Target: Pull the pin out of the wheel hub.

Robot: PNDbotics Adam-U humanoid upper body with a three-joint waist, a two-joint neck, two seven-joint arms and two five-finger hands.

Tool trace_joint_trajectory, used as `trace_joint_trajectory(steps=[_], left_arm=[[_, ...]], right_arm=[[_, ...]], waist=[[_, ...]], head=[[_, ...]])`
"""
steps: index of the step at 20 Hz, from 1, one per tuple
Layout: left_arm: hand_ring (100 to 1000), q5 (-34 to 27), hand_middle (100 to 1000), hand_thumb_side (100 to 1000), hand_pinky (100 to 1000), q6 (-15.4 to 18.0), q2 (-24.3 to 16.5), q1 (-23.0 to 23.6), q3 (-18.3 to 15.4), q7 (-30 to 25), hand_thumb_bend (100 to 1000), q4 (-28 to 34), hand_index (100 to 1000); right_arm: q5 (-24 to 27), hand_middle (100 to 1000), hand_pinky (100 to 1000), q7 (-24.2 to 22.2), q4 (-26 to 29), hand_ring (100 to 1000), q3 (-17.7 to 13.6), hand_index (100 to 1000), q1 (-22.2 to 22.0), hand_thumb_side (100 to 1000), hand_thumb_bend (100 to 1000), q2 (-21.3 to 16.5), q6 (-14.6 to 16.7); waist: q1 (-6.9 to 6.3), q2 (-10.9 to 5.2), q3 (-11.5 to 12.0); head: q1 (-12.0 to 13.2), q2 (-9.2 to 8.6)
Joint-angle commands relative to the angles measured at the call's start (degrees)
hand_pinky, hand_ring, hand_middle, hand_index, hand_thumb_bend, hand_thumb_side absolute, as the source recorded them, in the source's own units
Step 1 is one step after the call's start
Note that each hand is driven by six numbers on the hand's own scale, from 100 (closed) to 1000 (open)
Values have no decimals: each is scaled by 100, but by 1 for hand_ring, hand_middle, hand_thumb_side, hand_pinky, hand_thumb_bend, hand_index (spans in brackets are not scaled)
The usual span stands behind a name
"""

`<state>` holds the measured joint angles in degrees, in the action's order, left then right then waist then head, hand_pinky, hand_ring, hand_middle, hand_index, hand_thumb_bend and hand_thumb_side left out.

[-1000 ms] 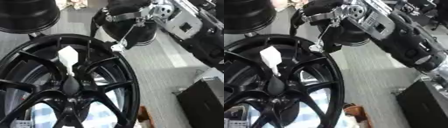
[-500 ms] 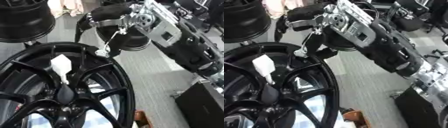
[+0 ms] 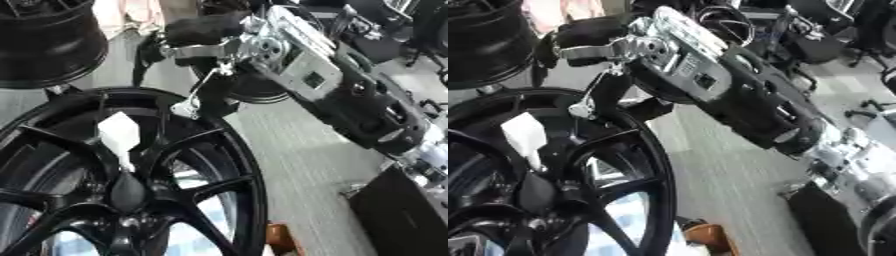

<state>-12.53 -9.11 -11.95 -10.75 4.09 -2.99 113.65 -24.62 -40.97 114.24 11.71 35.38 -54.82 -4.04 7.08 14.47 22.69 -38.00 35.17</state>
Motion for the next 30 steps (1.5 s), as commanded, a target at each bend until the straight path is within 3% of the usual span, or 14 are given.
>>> trace_joint_trajectory(steps=[1,5,9,12,17,21,25,30], left_arm=[[640,-17,599,750,791,-11,4,-72,26,-23,100,94,772],[640,-11,599,752,791,-15,12,-85,40,-42,100,94,772],[641,-6,599,751,792,-25,20,-81,49,-52,100,94,772],[641,-25,599,752,792,-40,39,-67,54,-59,100,94,772],[642,-86,600,746,792,-89,63,-65,61,-62,100,94,772],[643,-126,600,751,792,-122,79,-58,70,-74,100,94,772],[643,-139,601,755,792,-152,89,-45,77,-81,100,94,772],[644,-137,602,760,793,-201,93,-44,93,-105,100,94,773]], right_arm=[[-114,787,895,90,35,849,-15,806,115,289,100,-30,-230],[-149,792,889,138,35,846,71,815,133,305,100,64,-466],[-141,798,887,41,35,853,135,822,160,321,100,133,-585],[-141,804,890,-118,35,862,178,825,181,339,100,151,-589],[-189,811,896,-390,35,877,222,832,195,365,100,174,-606],[-254,822,902,-625,35,895,263,840,199,380,100,193,-571],[-301,841,914,-899,35,923,322,853,186,402,119,202,-458],[-60,850,911,-1093,35,921,348,865,187,379,133,238,-262]], waist=[[-67,-98,5],[-71,-86,11],[-83,-95,11],[-111,-131,6],[-144,-215,7],[-157,-253,30],[-163,-279,37],[-143,-303,34]], head=[[-12,-252],[29,-358],[107,-298],[159,-151],[189,280],[159,517],[82,610],[8,576]])
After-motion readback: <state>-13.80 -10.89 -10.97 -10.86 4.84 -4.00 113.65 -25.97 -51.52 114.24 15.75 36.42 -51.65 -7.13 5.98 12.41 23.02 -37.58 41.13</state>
